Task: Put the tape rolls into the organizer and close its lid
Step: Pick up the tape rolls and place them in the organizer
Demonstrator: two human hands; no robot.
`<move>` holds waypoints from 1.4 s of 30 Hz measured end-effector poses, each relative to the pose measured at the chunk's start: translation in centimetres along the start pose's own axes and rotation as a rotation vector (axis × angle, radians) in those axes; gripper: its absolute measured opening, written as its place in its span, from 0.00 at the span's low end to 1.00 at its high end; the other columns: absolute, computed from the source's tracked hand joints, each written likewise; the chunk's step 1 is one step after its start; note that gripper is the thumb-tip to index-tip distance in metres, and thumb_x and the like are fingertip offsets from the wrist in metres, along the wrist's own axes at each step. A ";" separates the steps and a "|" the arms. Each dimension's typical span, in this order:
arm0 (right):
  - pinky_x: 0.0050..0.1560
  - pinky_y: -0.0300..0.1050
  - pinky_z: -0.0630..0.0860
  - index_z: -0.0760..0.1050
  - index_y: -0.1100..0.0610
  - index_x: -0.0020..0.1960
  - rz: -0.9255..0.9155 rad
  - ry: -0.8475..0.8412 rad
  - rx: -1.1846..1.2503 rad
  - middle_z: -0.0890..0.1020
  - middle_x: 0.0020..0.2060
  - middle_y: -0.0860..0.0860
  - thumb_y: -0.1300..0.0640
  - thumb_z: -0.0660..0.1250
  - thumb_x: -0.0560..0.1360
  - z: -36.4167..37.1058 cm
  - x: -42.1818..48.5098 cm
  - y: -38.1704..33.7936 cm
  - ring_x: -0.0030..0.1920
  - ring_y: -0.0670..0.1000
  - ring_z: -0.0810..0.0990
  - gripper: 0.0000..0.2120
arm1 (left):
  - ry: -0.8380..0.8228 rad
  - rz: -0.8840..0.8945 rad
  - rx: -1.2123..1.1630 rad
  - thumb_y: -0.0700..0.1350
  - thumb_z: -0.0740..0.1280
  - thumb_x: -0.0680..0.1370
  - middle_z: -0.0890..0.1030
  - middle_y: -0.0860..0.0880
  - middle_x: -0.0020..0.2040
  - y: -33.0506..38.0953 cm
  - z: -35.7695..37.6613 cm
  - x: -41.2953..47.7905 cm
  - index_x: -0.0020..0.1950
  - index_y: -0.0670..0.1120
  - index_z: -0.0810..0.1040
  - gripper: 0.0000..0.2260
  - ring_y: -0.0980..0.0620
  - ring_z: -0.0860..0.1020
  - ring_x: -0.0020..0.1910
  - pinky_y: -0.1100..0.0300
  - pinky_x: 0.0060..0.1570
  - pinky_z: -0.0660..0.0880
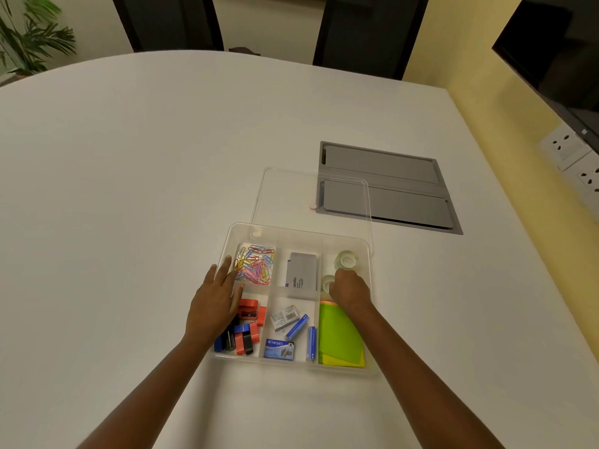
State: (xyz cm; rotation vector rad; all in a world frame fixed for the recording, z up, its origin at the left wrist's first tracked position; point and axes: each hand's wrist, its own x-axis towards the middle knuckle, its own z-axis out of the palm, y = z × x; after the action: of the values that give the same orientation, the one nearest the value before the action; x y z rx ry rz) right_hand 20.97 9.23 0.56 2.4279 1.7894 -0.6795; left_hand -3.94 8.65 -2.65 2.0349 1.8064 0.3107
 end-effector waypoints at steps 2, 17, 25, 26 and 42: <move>0.55 0.48 0.76 0.74 0.67 0.57 0.017 -0.013 0.042 0.79 0.57 0.63 0.61 0.58 0.78 -0.3 0.2 0.2 0.57 0.61 0.78 0.13 | -0.004 -0.004 0.005 0.51 0.54 0.79 0.58 0.47 0.76 0.0 0.0 0.0 0.71 0.48 0.62 0.20 0.44 0.57 0.75 0.45 0.66 0.68; 0.63 0.53 0.72 0.49 0.55 0.75 0.013 0.253 -0.092 0.58 0.73 0.59 0.48 0.68 0.72 -0.5 4.3 1.9 0.67 0.59 0.65 0.40 | -0.007 -0.010 0.010 0.51 0.54 0.79 0.57 0.47 0.76 0.0 0.0 0.1 0.71 0.48 0.61 0.21 0.44 0.57 0.75 0.46 0.68 0.66; 0.62 0.50 0.74 0.48 0.57 0.75 -0.020 0.244 -0.122 0.58 0.72 0.61 0.49 0.67 0.74 -0.7 4.2 2.0 0.66 0.60 0.67 0.39 | -0.004 -0.007 0.013 0.51 0.54 0.79 0.56 0.47 0.76 0.2 0.0 0.0 0.72 0.48 0.59 0.21 0.45 0.56 0.75 0.47 0.69 0.65; 0.63 0.50 0.74 0.48 0.57 0.75 -0.029 0.241 -0.118 0.58 0.72 0.61 0.49 0.67 0.74 -0.8 4.2 2.0 0.66 0.60 0.66 0.39 | -0.004 -0.008 0.009 0.51 0.54 0.79 0.56 0.47 0.76 0.2 -0.1 -0.1 0.72 0.48 0.59 0.21 0.45 0.56 0.75 0.47 0.69 0.65; 0.67 0.54 0.69 0.62 0.61 0.72 0.121 0.393 0.698 0.72 0.67 0.63 0.70 0.53 0.78 -0.8 2.4 3.5 0.67 0.62 0.71 0.22 | 0.050 -0.169 -0.538 0.39 0.52 0.80 0.64 0.41 0.73 -0.5 -0.5 2.0 0.74 0.44 0.52 0.22 0.41 0.69 0.68 0.46 0.65 0.69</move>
State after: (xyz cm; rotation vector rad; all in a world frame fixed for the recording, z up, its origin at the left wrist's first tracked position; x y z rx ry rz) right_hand 25.00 10.44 -0.37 3.2914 1.6973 -1.0079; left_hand -4.25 10.76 -2.64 1.5058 1.6772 0.7142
